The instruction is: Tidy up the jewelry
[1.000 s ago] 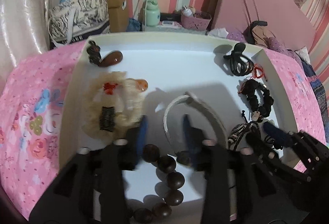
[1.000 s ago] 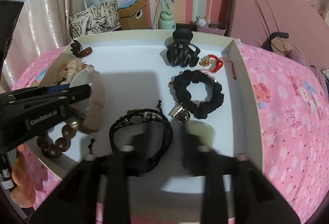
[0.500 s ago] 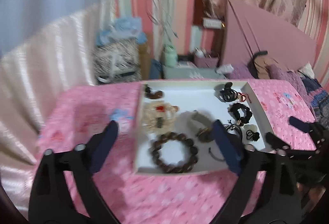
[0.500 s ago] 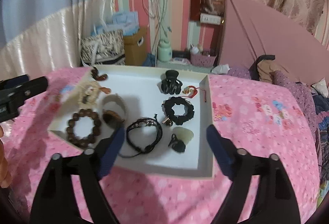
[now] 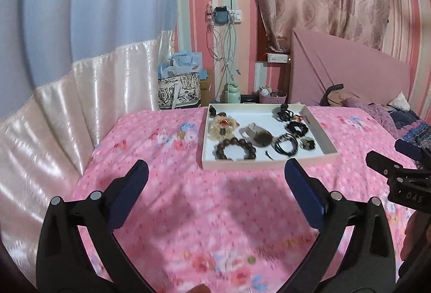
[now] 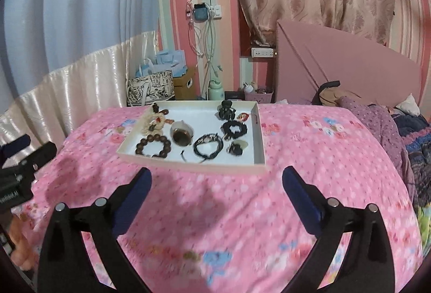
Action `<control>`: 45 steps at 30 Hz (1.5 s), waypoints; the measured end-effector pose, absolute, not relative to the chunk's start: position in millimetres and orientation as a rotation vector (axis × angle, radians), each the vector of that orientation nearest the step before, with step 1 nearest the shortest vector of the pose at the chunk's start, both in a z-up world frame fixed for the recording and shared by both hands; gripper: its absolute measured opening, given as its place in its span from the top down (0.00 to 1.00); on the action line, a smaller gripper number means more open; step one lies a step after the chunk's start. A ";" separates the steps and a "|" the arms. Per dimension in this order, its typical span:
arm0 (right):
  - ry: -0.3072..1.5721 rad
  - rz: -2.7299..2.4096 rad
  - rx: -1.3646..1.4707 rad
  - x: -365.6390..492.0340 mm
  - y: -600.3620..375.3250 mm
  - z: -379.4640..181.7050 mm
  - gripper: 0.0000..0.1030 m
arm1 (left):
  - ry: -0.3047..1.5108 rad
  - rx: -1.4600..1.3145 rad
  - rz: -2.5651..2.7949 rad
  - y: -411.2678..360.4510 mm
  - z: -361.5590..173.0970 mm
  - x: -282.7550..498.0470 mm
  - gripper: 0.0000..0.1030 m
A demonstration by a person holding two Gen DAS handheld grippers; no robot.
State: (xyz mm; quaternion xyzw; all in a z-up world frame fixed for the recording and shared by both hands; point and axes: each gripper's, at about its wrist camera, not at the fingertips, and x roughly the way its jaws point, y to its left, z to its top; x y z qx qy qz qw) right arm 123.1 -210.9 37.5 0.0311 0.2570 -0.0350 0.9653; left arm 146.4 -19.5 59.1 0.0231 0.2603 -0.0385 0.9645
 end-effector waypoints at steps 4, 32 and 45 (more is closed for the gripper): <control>0.512 -0.101 0.058 98.8 -204.0 27.3 0.05 | 0.539 0.034 -0.066 -16.8 44.7 119.6 0.03; 0.463 -0.224 0.023 41.6 -204.9 7.0 0.05 | 0.560 0.023 -0.073 -21.3 17.1 70.4 0.03; 0.461 -0.221 0.033 40.3 -206.7 9.0 0.05 | 0.556 0.025 -0.067 -20.4 16.7 66.3 0.03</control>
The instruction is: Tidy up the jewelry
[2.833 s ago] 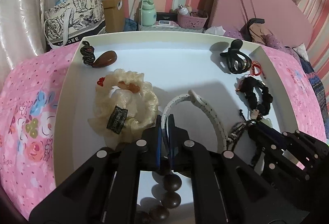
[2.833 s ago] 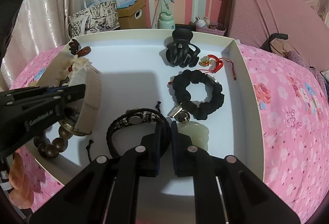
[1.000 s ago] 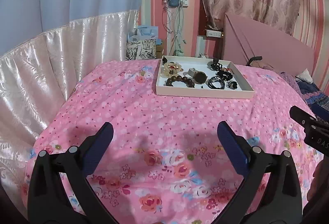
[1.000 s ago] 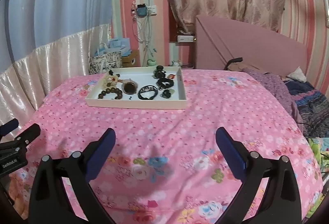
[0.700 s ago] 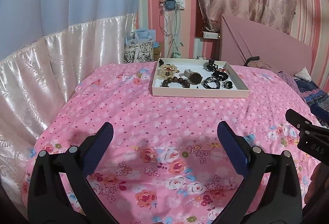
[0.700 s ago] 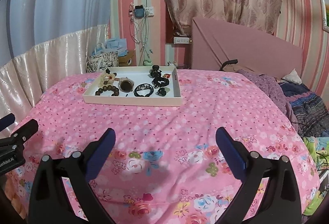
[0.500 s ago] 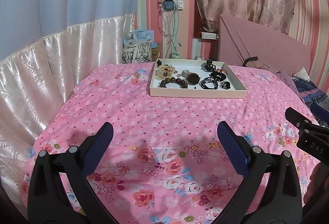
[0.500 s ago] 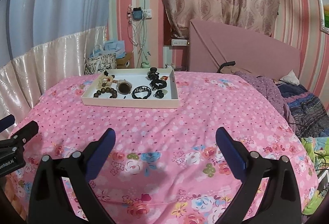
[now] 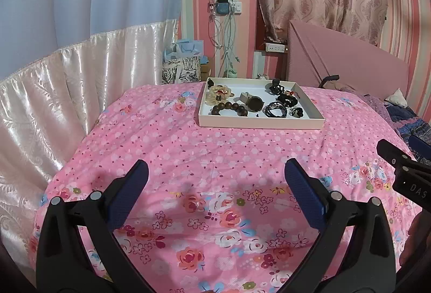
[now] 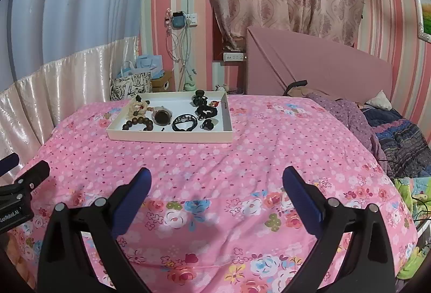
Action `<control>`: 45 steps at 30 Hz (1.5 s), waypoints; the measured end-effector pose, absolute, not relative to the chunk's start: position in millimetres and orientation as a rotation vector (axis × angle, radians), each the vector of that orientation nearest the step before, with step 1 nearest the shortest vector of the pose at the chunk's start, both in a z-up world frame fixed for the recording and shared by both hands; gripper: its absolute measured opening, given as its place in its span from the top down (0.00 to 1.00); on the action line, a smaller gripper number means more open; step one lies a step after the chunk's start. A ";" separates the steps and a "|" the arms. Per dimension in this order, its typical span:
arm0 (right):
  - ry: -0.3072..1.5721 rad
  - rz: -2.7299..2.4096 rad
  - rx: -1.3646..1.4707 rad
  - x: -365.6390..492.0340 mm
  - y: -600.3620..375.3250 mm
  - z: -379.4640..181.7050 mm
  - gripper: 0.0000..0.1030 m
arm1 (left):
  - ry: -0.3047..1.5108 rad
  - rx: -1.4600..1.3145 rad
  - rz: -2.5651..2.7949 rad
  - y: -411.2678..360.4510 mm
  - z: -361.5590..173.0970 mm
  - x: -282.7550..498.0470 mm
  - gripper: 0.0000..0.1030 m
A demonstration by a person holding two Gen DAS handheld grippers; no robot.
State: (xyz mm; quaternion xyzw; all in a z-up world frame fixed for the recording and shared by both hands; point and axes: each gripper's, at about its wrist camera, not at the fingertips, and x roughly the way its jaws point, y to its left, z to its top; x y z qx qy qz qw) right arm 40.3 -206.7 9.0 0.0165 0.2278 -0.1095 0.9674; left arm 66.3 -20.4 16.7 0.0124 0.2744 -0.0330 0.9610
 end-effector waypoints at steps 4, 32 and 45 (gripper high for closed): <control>0.460 -0.223 0.035 40.0 -207.5 9.2 0.05 | 0.555 0.024 -0.068 -20.0 16.8 66.8 0.03; 0.451 -0.243 0.032 37.7 -209.5 13.1 0.05 | 0.550 0.028 -0.069 -18.6 19.1 67.2 0.03; 0.445 -0.248 0.030 38.2 -208.5 13.8 0.05 | 0.535 0.042 -0.076 -19.9 23.1 66.2 0.03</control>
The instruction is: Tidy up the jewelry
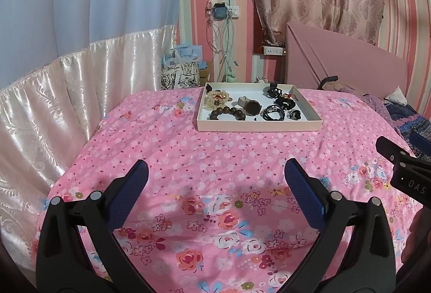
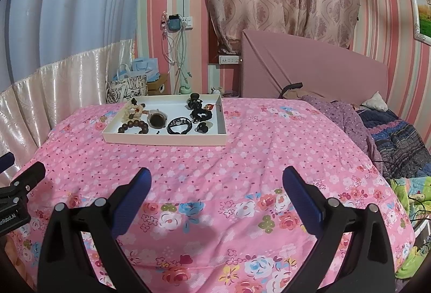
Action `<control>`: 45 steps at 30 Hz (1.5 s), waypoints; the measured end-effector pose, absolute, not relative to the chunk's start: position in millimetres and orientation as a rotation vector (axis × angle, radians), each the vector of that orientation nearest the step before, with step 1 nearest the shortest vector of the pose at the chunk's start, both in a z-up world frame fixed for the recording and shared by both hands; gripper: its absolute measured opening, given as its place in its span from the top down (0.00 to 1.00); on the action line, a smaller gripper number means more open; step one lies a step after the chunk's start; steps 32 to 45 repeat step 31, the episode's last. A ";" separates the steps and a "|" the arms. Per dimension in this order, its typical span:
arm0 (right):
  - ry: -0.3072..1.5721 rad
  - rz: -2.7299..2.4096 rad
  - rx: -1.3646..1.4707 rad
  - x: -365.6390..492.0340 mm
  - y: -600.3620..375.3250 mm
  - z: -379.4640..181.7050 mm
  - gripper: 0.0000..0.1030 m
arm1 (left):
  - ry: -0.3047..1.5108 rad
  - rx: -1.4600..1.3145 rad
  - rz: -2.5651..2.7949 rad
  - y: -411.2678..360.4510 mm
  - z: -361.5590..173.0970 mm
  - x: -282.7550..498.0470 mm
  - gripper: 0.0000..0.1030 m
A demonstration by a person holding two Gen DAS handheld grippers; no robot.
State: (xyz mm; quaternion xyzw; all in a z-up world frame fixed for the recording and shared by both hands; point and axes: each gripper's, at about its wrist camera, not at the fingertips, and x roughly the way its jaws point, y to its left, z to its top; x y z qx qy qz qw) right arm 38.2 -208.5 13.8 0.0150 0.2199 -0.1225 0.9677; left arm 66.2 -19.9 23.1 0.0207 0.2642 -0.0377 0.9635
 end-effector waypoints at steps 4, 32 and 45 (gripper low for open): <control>0.446 -0.248 0.030 37.7 -208.3 13.3 0.05 | 0.539 0.035 -0.083 -19.1 23.8 66.5 0.03; 0.454 -0.243 0.026 38.7 -206.9 9.0 0.05 | 0.546 0.061 -0.069 -21.2 23.0 63.5 0.03; 0.454 -0.243 0.026 38.7 -206.9 9.0 0.05 | 0.546 0.061 -0.069 -21.2 23.0 63.5 0.03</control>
